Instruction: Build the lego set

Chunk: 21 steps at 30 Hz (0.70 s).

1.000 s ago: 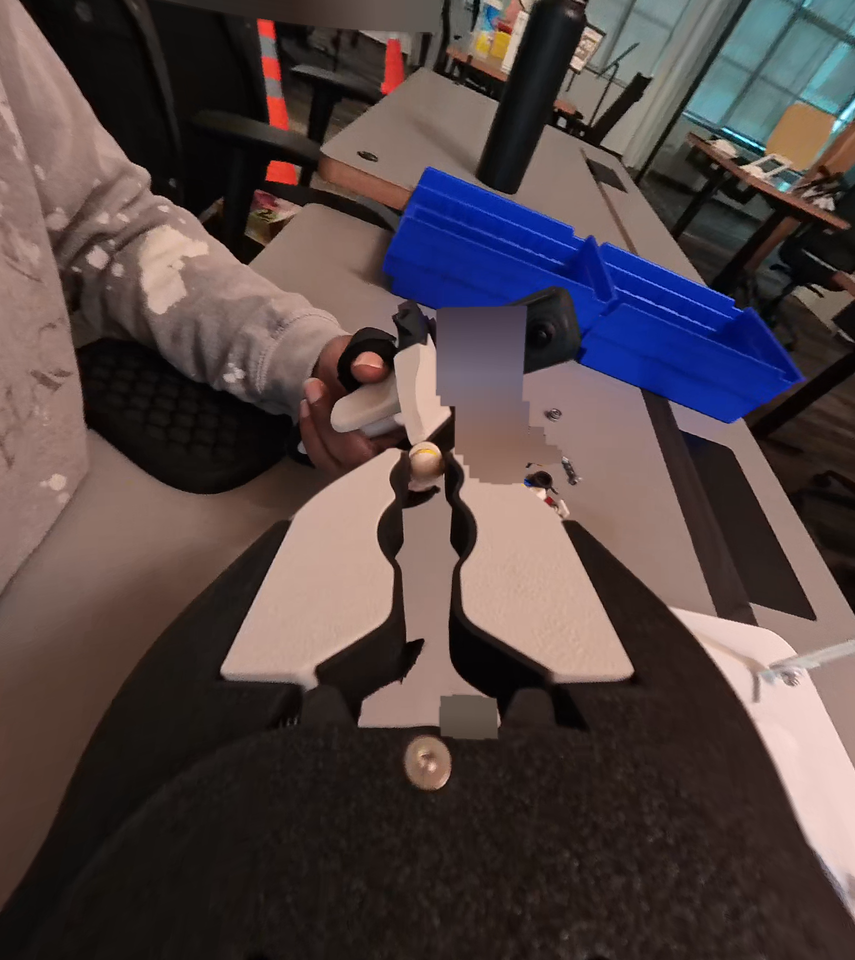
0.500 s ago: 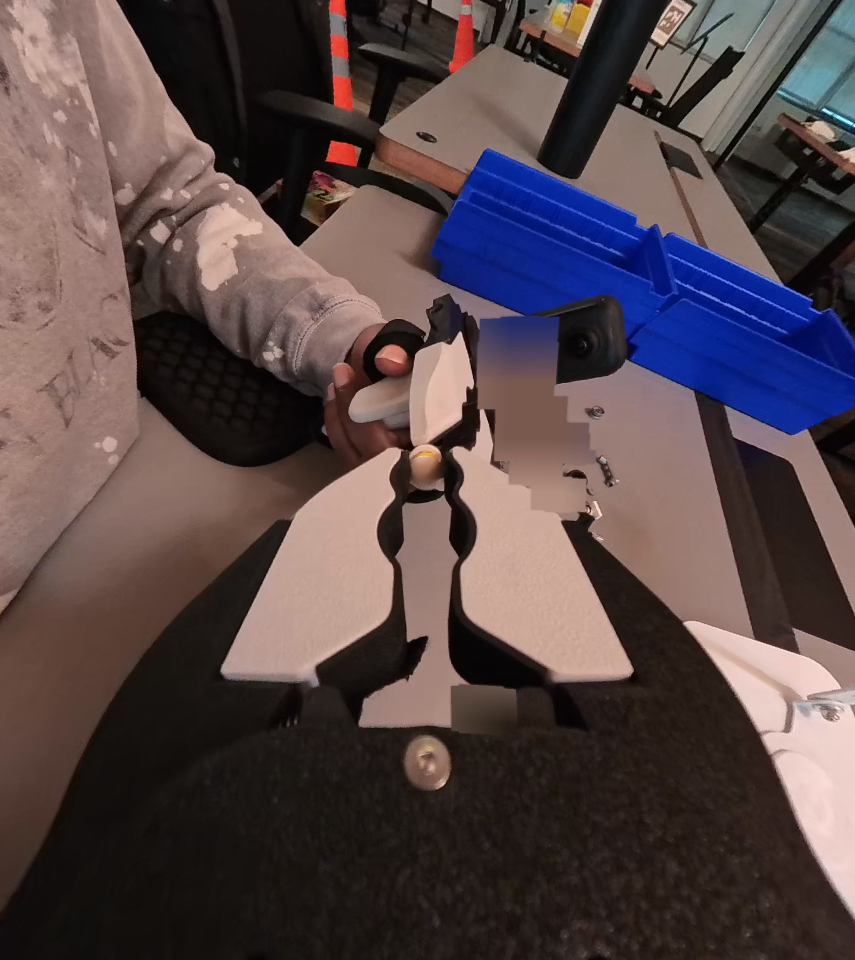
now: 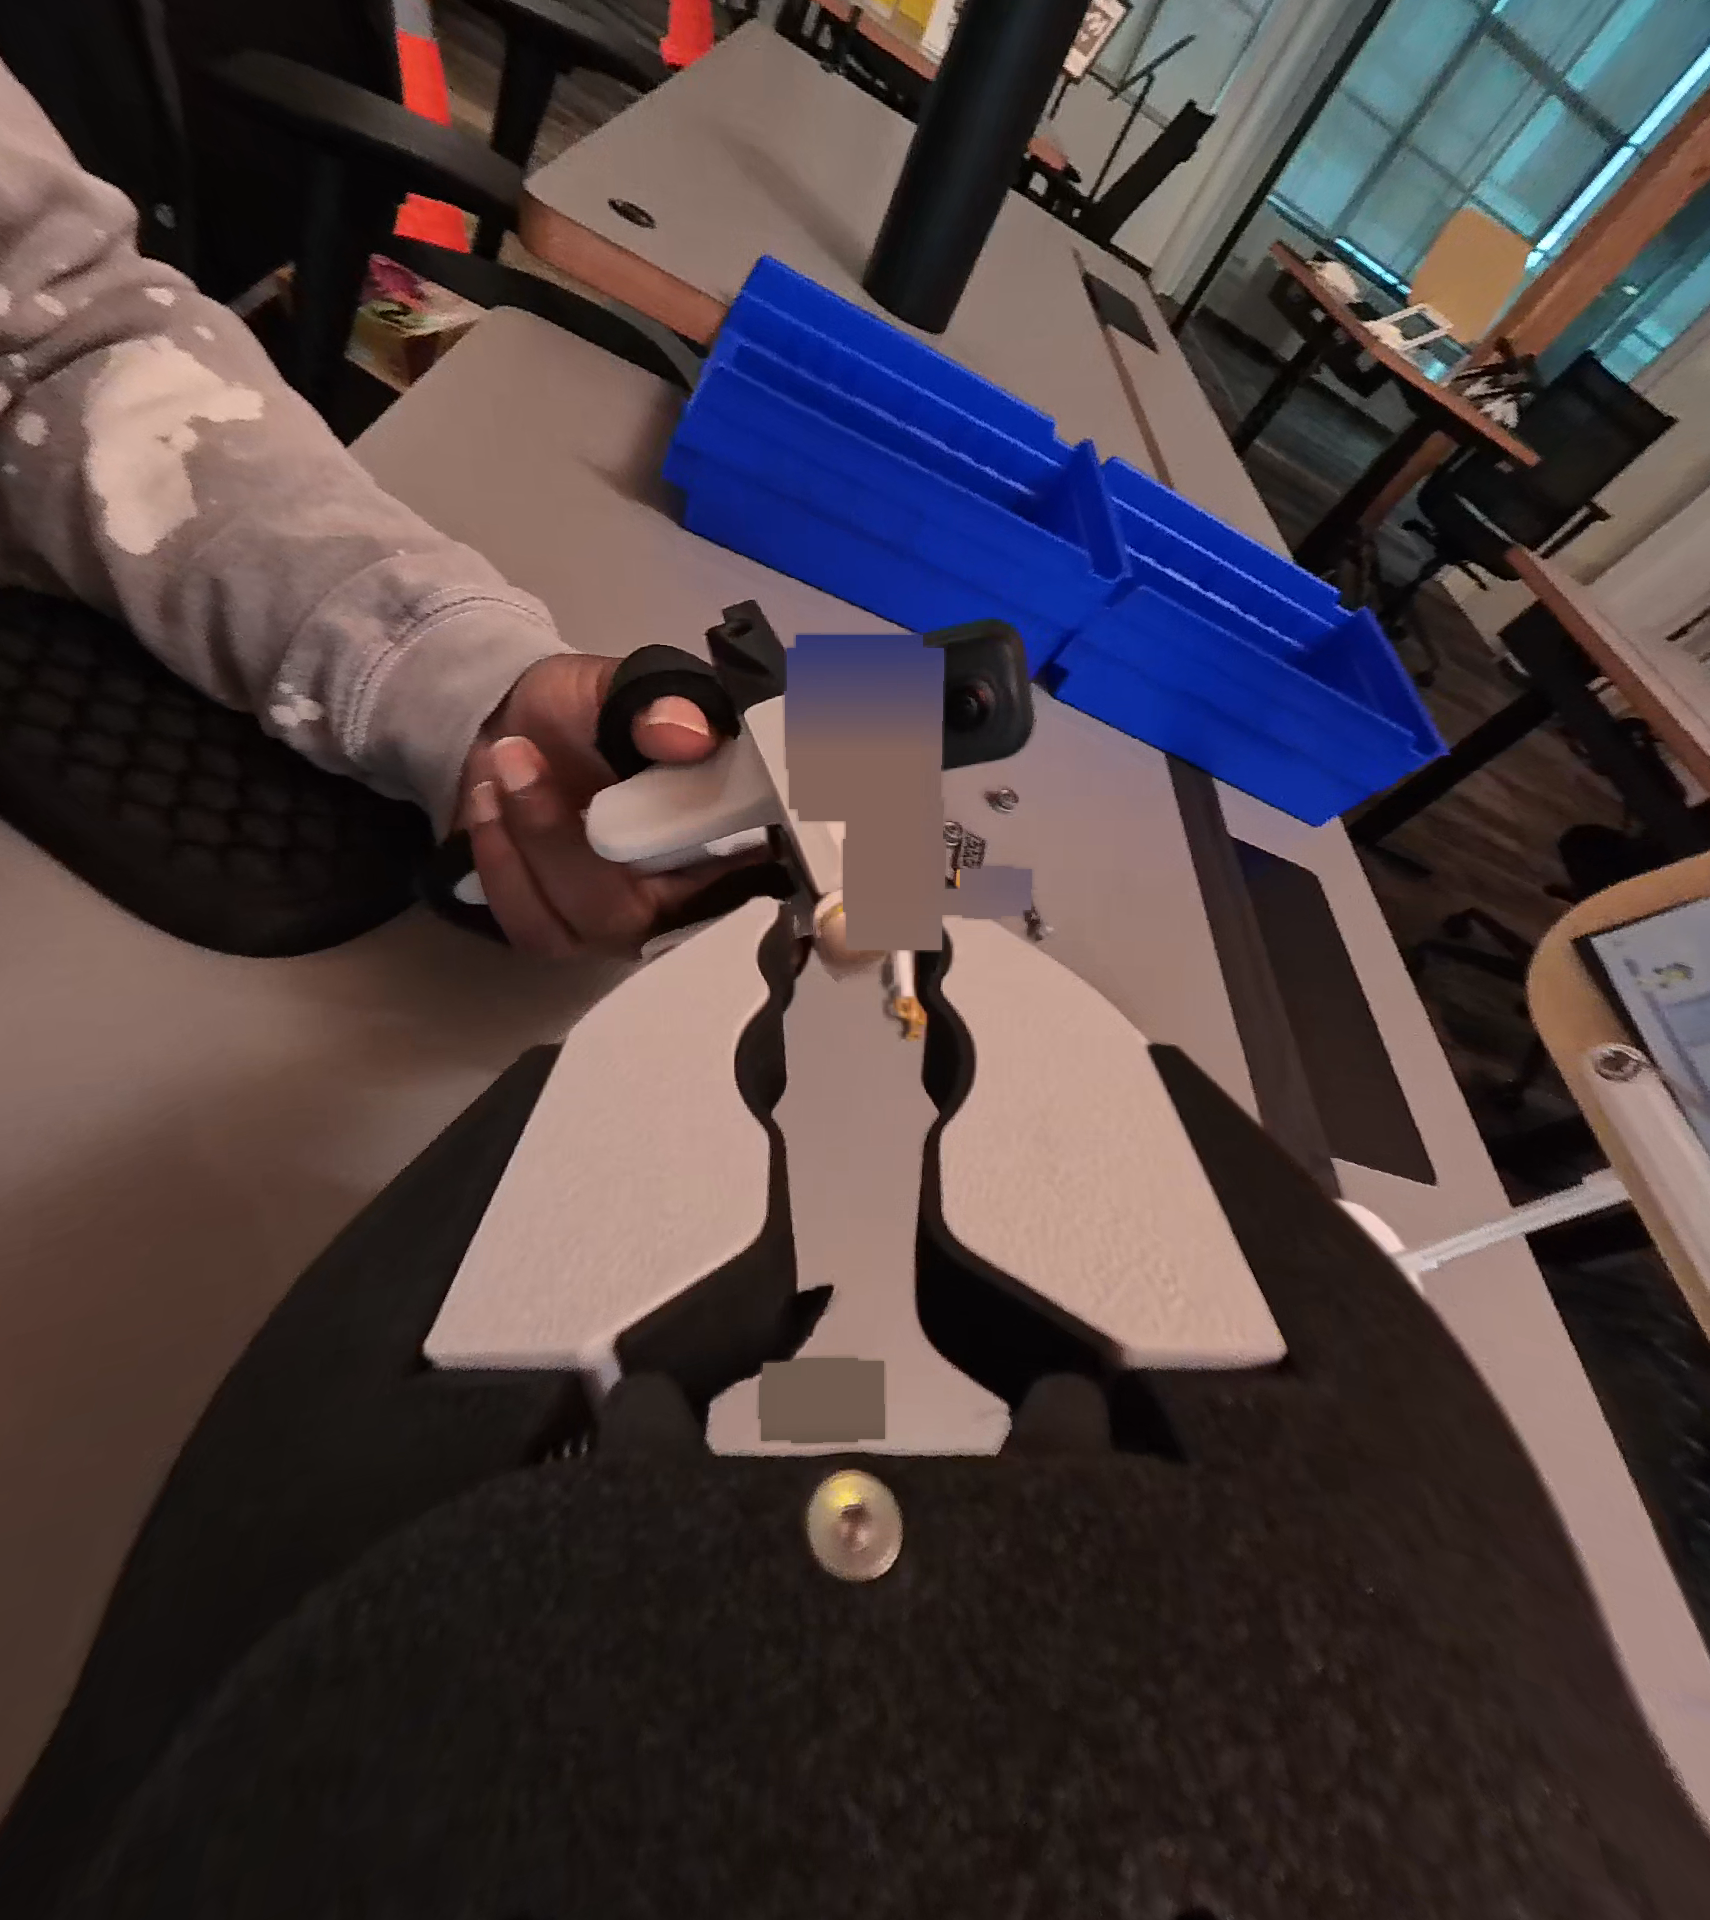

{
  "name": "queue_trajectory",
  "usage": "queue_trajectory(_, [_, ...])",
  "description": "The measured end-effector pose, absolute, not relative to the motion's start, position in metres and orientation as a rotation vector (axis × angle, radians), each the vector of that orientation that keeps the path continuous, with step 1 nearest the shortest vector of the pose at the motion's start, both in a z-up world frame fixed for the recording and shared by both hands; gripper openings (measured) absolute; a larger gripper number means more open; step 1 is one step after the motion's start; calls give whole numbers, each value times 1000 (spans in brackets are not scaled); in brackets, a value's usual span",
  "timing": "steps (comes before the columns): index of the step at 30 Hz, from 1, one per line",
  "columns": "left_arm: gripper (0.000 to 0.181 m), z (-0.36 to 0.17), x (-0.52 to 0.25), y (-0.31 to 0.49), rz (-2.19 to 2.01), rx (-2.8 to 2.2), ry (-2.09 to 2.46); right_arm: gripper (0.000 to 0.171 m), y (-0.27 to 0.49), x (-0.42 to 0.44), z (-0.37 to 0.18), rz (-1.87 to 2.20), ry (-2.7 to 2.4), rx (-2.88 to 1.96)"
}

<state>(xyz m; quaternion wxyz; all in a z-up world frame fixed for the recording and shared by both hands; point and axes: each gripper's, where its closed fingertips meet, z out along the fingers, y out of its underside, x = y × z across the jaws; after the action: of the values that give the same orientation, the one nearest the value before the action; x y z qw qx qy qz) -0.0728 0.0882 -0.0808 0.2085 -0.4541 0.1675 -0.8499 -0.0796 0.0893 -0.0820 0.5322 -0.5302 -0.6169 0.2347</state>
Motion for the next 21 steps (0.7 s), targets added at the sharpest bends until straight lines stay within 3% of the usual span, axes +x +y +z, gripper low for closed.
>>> queue_trajectory(9, [9,-75,-88,120,-2269,-1210,186,23,121,-80,-80,139,-1158,-1327])
queue_trajectory(21, [9,-77,-91,133,-2077,-1213,25,18,140,-91,-84,-36,-952,-1395])
